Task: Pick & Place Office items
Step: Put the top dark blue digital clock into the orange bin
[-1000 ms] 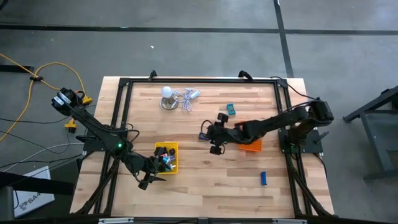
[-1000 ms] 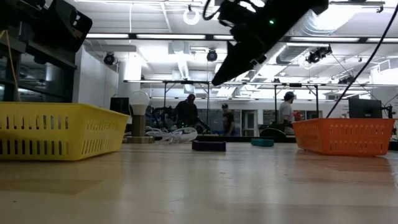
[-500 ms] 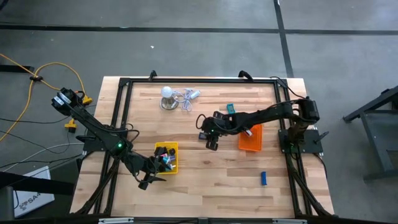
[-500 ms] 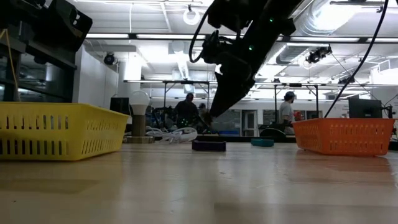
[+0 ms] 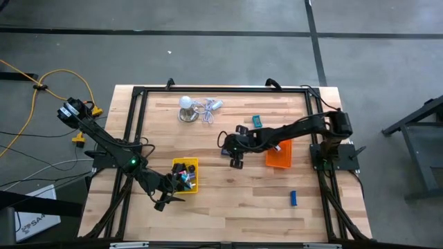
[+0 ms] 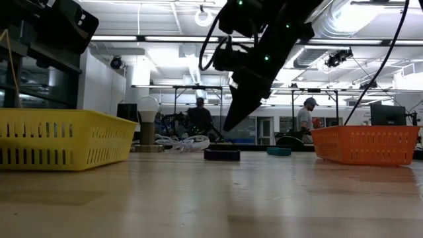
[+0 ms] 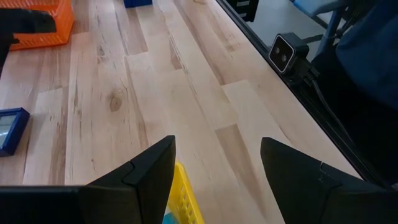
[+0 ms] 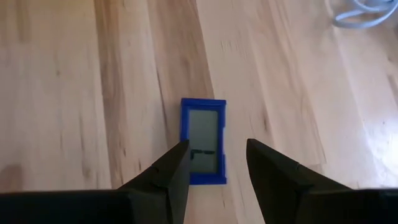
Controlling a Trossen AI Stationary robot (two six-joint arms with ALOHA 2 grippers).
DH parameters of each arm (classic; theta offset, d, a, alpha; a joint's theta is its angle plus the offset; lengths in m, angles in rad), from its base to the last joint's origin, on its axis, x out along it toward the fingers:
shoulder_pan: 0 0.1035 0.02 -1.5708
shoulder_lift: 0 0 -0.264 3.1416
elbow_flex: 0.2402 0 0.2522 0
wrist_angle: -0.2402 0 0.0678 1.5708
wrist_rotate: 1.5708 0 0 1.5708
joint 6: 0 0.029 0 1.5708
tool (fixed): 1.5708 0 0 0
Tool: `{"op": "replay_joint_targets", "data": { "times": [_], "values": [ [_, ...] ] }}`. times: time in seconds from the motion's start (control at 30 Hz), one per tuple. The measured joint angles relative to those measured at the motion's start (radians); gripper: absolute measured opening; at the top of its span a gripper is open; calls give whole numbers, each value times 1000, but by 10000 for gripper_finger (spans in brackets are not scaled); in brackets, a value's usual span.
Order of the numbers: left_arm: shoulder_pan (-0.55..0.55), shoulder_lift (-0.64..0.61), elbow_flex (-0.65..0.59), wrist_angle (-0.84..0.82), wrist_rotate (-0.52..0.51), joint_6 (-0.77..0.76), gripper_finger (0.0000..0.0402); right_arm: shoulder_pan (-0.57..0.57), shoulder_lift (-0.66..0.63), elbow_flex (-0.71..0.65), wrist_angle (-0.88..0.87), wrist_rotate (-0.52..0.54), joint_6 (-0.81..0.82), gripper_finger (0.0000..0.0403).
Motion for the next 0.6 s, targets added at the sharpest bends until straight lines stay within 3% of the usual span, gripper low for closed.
{"op": "replay_joint_targets", "data": {
  "times": [0.6],
  "values": [
    [0,0,0,6,0,0,230,-1,40,-3,3,-32,50,214]
  ]
}}
